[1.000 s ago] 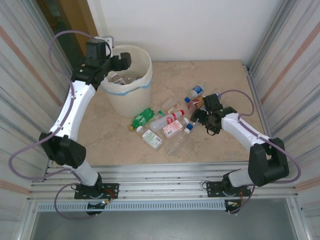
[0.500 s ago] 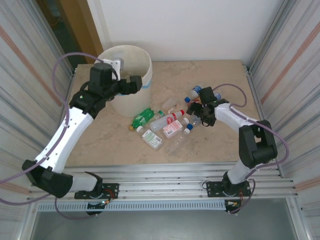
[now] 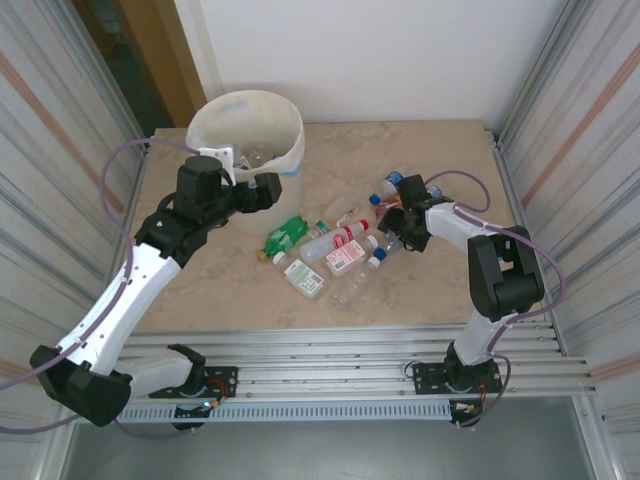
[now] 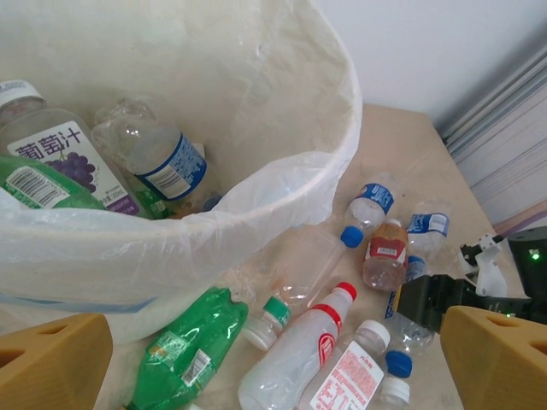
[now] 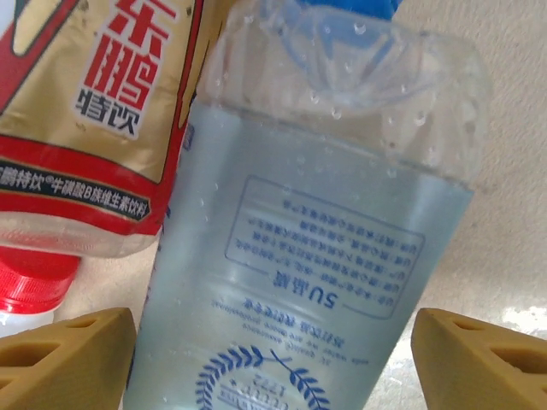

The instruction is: Put the plastic bottles in the bin

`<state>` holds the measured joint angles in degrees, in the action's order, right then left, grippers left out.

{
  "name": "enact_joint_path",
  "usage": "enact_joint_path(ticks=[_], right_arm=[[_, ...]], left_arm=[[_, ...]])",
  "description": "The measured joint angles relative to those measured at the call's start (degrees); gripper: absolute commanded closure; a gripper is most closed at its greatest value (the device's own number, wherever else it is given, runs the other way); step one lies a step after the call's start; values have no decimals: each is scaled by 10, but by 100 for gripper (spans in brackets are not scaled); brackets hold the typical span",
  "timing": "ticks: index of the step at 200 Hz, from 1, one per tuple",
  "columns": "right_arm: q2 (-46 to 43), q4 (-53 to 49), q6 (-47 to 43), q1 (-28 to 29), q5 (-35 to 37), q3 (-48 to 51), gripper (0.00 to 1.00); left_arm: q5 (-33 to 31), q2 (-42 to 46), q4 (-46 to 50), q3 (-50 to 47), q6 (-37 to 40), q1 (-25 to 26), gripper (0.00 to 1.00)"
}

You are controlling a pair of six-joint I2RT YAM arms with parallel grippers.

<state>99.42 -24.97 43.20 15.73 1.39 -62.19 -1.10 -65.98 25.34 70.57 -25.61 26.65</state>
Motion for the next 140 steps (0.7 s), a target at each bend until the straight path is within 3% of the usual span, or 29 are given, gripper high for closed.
enact_joint_path(ticks=[69, 140], right_arm=[[0, 11, -4, -25, -14, 35, 34], [0, 15, -21, -29, -28, 37, 56]], left_arm=[[0, 7, -16, 0, -4, 0, 1], [0, 23, -16, -9, -14, 0, 1]])
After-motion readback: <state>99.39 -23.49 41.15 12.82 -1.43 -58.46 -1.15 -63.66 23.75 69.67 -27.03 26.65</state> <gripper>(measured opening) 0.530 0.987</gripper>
